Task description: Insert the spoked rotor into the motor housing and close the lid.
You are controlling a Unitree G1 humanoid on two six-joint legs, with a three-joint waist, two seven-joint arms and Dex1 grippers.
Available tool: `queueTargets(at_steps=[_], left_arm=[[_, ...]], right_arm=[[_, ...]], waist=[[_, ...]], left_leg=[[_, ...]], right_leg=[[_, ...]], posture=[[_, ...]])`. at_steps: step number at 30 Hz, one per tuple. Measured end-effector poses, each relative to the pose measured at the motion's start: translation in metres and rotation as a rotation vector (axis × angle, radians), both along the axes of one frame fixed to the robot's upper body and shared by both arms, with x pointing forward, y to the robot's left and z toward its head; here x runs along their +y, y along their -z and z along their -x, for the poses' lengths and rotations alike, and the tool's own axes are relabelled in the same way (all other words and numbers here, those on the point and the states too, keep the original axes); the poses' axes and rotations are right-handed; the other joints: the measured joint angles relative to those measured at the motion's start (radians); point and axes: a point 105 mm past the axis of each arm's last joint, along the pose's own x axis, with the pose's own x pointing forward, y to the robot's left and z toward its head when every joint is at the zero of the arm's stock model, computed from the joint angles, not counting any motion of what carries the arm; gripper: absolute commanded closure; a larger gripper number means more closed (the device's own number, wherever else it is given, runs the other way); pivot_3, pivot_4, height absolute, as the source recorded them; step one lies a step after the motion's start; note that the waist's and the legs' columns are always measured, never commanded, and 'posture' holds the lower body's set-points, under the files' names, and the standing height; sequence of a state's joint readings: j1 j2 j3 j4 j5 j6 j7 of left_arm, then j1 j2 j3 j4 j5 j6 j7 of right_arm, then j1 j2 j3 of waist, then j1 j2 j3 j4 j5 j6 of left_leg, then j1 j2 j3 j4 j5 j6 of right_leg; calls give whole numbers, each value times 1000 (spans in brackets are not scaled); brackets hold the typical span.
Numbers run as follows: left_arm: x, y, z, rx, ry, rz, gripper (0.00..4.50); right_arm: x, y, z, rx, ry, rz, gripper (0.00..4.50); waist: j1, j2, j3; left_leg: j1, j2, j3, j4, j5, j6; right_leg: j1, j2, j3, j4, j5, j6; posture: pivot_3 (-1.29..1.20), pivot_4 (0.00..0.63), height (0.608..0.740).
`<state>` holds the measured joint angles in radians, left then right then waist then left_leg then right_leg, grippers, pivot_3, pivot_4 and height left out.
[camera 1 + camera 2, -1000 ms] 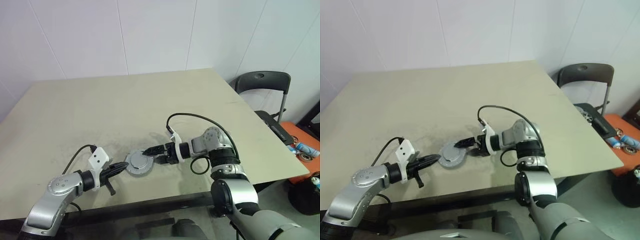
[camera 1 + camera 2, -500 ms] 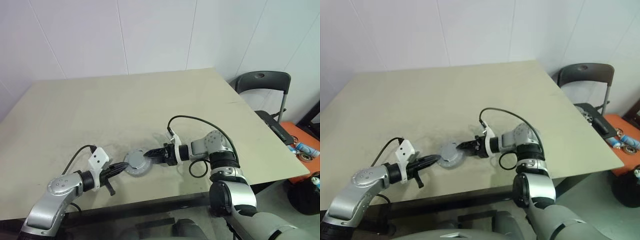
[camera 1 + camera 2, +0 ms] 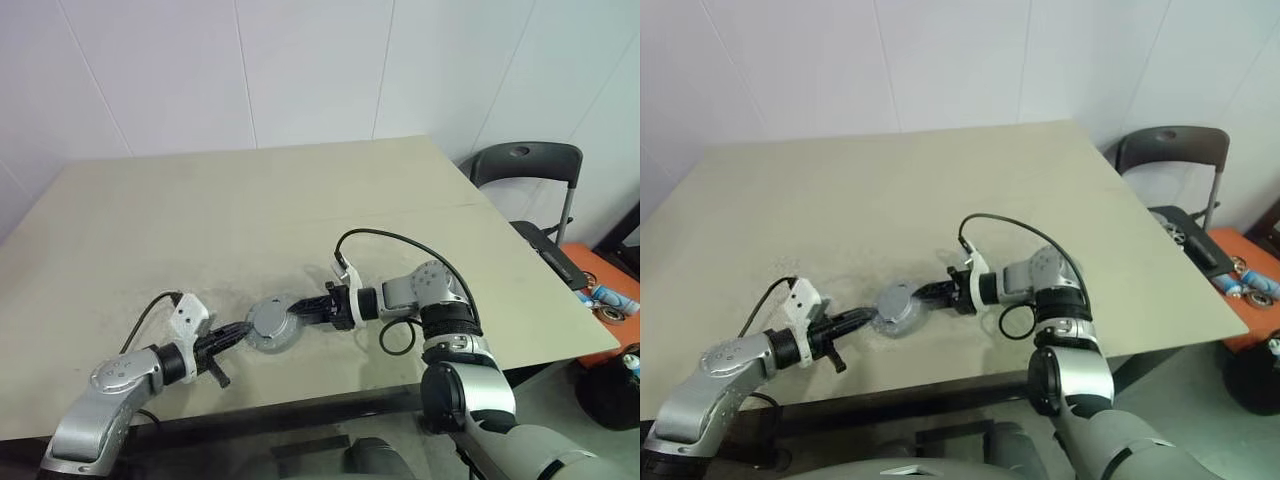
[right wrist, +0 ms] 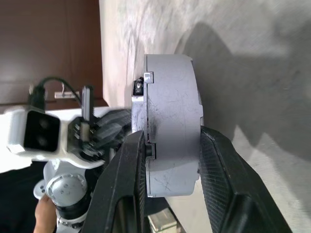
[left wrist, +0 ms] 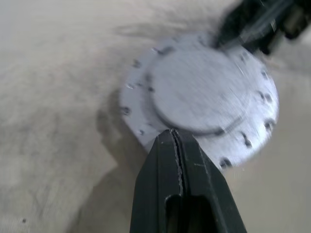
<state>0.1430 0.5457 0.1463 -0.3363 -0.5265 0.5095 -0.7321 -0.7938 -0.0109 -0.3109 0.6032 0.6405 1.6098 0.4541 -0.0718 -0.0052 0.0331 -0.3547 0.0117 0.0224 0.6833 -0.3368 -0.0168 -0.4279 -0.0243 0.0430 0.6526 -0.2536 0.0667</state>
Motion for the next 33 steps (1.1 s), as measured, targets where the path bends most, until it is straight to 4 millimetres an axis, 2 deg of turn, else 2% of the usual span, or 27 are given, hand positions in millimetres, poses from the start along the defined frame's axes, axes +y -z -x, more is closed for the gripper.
queueTargets(at_steps=[3, 8, 11, 15, 20, 27, 30, 33], left_arm=[[14, -18, -6, -14, -108, 120, 4500], [48, -26, -5, 39, -294, 230, 4500], [51, -29, 0, 77, -310, 331, 4500], [46, -33, 7, 127, -278, 475, 4500], [37, -27, 21, 201, -223, 588, 3014], [39, -12, 31, 275, -220, 727, 901], [35, -17, 34, 280, -180, 788, 18], [32, -21, 35, 284, -150, 846, 0]], right_arm=[[2, -2, 2, -2, -13, -13, 3325], [2, -7, 1, -6, -15, -41, 3325], [2, -9, 0, -11, -13, -46, 3325], [3, -18, -4, -35, -13, -58, 3325], [-8, -44, -21, -110, 31, -77, 3325], [-16, -50, -28, -120, 63, -83, 3325], [-18, -53, -30, -125, 71, -88, 3325], [-17, -58, -32, -138, 67, -92, 3325]], waist=[[1, 0, 0], [0, 0, 0], [1, 0, 0], [1, 0, 0], [0, 0, 0], [-1, 0, 0], [-1, 0, 0], [-1, 0, 0]], left_leg=[[0, 0, 0, 0, 0, 0], [0, 0, 0, 0, 0, 0], [-1, 0, 0, 0, 0, 0], [-1, 0, 0, 0, 0, 0], [-1, -1, 0, 0, 0, 0], [-1, 0, 0, 0, 0, 0], [-1, 1, 0, 0, 0, 0], [-1, 1, 0, 0, 0, 0]], right_leg=[[0, 0, 0, 0, 0, 0], [0, -1, 0, -1, 0, 0], [0, -1, 0, -1, 0, 1], [0, -1, 0, -1, 0, 1], [0, 0, 0, -2, 0, 0], [0, 4, 0, -3, 0, 0], [0, 5, 0, -4, 0, 0], [0, 5, 1, -4, 0, 0]], posture=[[0, 0, 740], [0, 0, 740], [0, 0, 740], [0, 0, 740], [0, 0, 740], [0, 0, 740], [0, 0, 740], [0, 0, 740]])
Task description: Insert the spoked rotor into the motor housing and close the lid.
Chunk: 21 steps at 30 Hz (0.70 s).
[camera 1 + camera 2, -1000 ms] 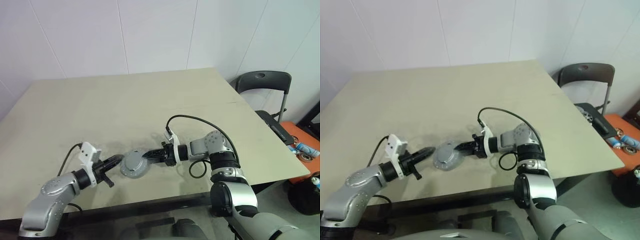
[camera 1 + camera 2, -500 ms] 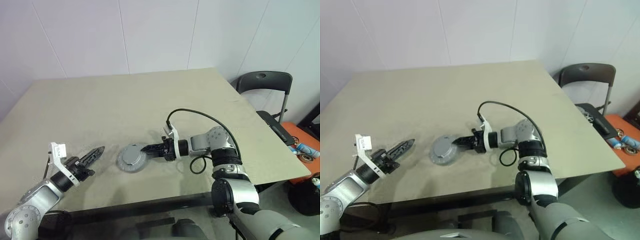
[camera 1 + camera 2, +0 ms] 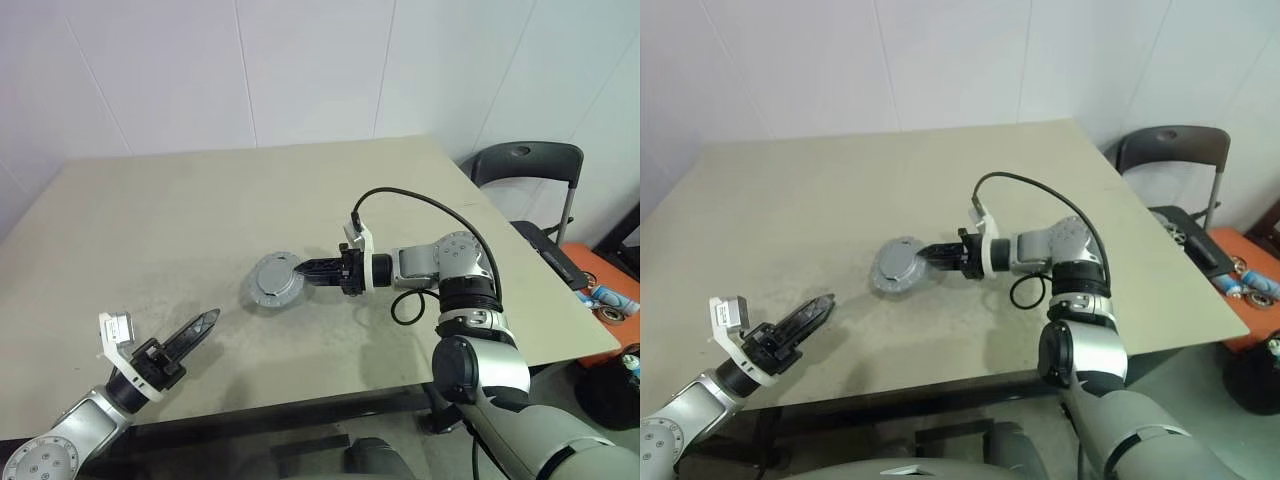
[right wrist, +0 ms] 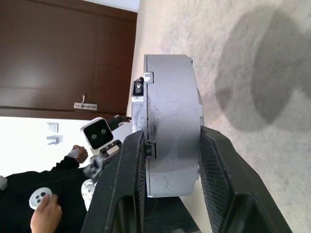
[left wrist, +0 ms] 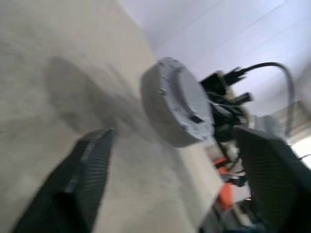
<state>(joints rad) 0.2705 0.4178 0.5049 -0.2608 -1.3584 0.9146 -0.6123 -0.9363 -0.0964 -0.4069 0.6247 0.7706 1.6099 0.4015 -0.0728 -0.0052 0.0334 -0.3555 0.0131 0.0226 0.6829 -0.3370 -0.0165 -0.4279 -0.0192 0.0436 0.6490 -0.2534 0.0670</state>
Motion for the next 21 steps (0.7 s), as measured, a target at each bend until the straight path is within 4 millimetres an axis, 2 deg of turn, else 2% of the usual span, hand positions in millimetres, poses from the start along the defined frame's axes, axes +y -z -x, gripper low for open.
queueTargets(at_steps=[7, 15, 21], left_arm=[[-4, -2, -3, 9, -11, 120, 0], [-12, -19, -10, -42, -5, 235, 0], [-20, -31, -14, -85, 14, 241, 0]], right_arm=[[11, -21, 0, -42, -37, -67, 3325], [32, -42, 12, -72, -121, -174, 3325], [44, -45, 22, -91, -164, -181, 3325]], waist=[[0, 0, 0], [-1, 0, 0], [1, 0, 0]], left_leg=[[0, 1, 0, 0, 0, 0], [0, 1, 0, 0, 0, 0], [-1, 1, 0, 0, 0, 0]], right_leg=[[0, 0, 0, 0, 0, 0], [0, 0, 0, -1, 0, 0], [0, 0, 0, -1, 0, 0]], posture=[[0, 0, 740], [0, 0, 740], [0, 0, 740]])
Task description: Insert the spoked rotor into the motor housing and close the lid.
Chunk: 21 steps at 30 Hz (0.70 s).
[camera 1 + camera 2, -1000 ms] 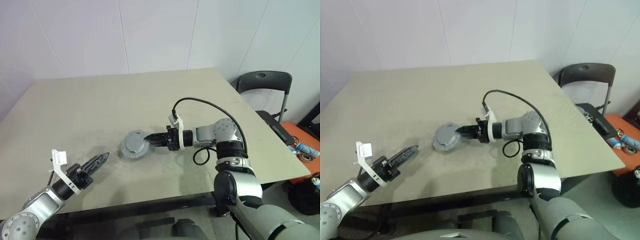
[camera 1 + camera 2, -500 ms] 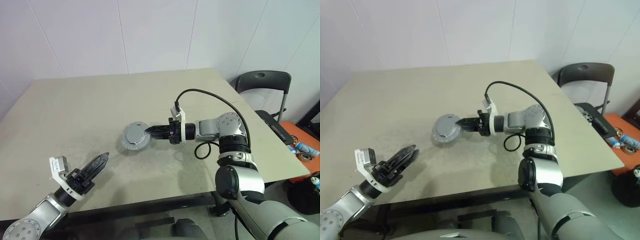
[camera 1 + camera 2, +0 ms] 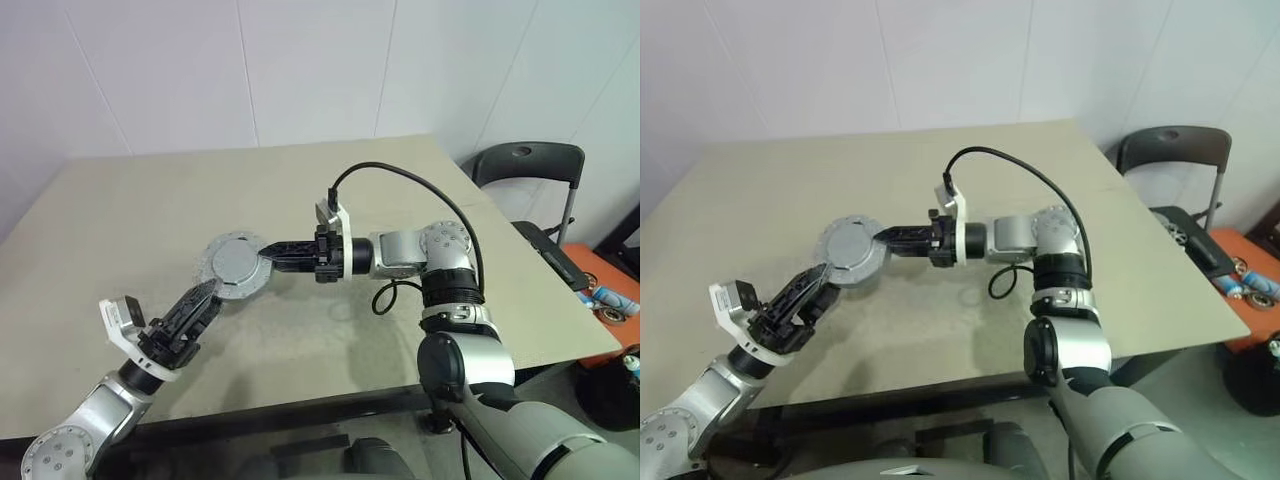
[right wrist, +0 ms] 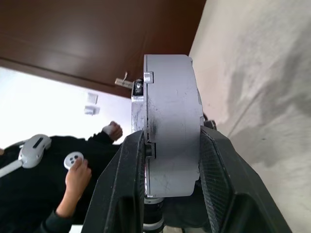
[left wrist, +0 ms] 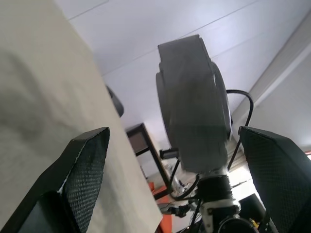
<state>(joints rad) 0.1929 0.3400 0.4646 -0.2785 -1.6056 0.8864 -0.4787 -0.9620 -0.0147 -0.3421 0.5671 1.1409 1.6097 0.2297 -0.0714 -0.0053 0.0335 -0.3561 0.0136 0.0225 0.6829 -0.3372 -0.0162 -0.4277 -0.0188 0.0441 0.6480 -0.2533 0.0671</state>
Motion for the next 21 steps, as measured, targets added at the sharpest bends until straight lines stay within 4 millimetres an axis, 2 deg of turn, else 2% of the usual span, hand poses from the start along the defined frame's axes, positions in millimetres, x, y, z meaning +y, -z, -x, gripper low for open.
queueTargets(at_steps=[5, 8, 12, 14, 21], left_arm=[[-5, -2, -1, -6, 16, 5, 0], [-5, -5, -2, -12, 18, 17, 556], [-4, -4, -2, 1, 12, 22, 1813], [-4, -6, -2, 0, 17, 42, 2253], [-4, -7, -2, 2, 20, 55, 2259]], right_arm=[[2, 4, 4, -2, -8, 19, 3325], [3, 7, 7, 4, -15, 25, 3325], [4, 7, 10, 6, -24, 17, 3325], [4, 4, 11, -3, -27, 7, 3325], [5, 2, 12, -14, -27, 10, 3325]], waist=[[-1, 0, 0], [-2, 0, 0], [-2, 0, 0], [-1, 0, 0], [-1, 0, 0]], left_leg=[[0, 0, 0, 0, 0, 0], [0, 1, 0, 0, 0, 0], [0, 1, 0, 0, 0, 0], [0, 1, 0, 0, 0, 0], [0, 1, 0, 0, 0, 0]], right_leg=[[0, 1, 0, 0, 0, 0], [0, 1, 0, 0, 0, 0], [0, 2, 0, -1, 0, 0], [0, 2, 0, -1, 0, 0], [0, 2, 0, -1, 0, 0]], posture=[[0, 0, 740], [0, 0, 740], [0, 0, 740], [0, 0, 740], [0, 0, 740]])
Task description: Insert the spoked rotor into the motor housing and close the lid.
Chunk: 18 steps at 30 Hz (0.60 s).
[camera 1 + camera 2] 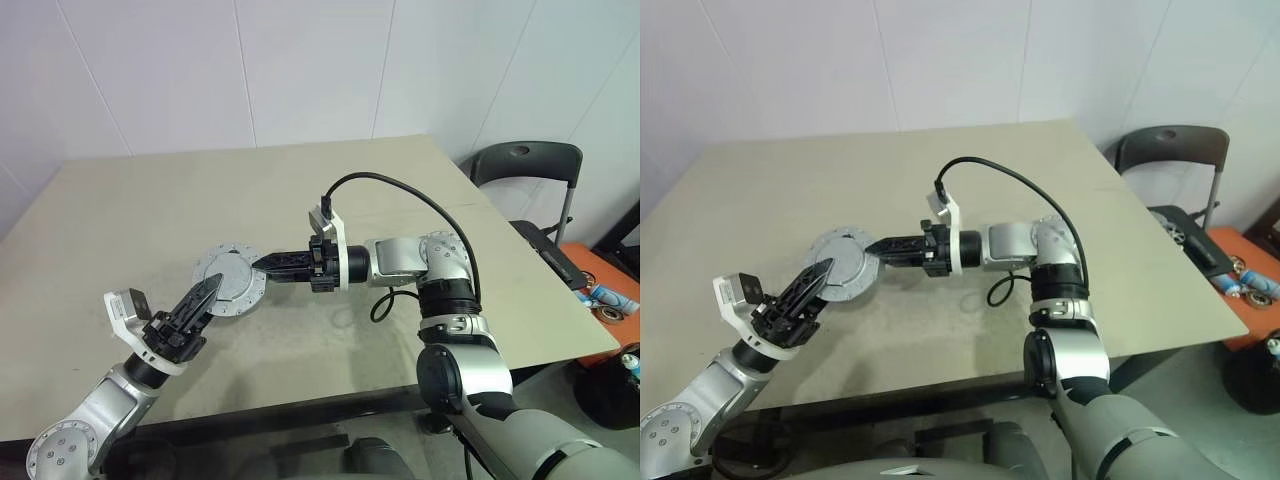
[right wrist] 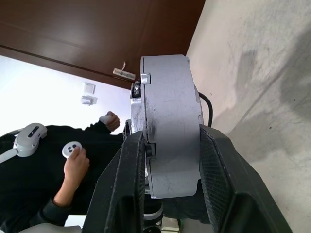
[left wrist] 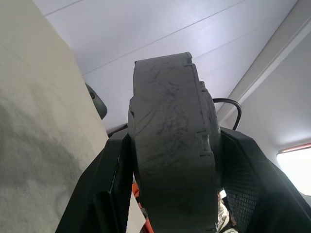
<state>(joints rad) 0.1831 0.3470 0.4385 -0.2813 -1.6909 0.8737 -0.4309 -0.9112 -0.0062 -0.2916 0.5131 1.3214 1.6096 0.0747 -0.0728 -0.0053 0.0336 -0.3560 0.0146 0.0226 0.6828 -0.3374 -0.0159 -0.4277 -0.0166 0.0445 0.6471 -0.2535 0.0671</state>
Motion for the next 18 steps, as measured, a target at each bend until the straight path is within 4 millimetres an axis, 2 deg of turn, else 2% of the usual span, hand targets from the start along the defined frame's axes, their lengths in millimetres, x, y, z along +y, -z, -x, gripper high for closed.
queueTargets(at_steps=[5, 14, 16, 18], left_arm=[[2, -2, 0, -8, -10, 10, 2264], [5, 2, 2, 22, -24, -13, 2358], [7, 5, 3, 39, -30, -19, 2358], [8, 7, 4, 46, -35, -26, 2358]], right_arm=[[2, -2, 0, 5, 7, -17, 3325], [2, -5, -1, -11, 13, -24, 388], [1, -4, -1, -12, 19, -17, 0], [-1, -1, -4, -24, 39, 16, 0]], waist=[[0, 0, 0], [0, 0, 0], [0, 0, 0], [0, 0, 0]], left_leg=[[0, 0, 0, 0, 0, 0], [0, 0, 0, 0, 0, 0], [0, 0, 0, 0, 0, 0], [0, 0, 0, 0, 0, 0]], right_leg=[[0, 0, 0, 0, 0, 0], [0, 0, 0, -1, 0, 0], [0, 0, 0, -1, 0, 0], [0, 0, 0, -1, 0, 0]], posture=[[0, 0, 740], [0, 0, 740], [0, 0, 740], [0, 0, 740]])
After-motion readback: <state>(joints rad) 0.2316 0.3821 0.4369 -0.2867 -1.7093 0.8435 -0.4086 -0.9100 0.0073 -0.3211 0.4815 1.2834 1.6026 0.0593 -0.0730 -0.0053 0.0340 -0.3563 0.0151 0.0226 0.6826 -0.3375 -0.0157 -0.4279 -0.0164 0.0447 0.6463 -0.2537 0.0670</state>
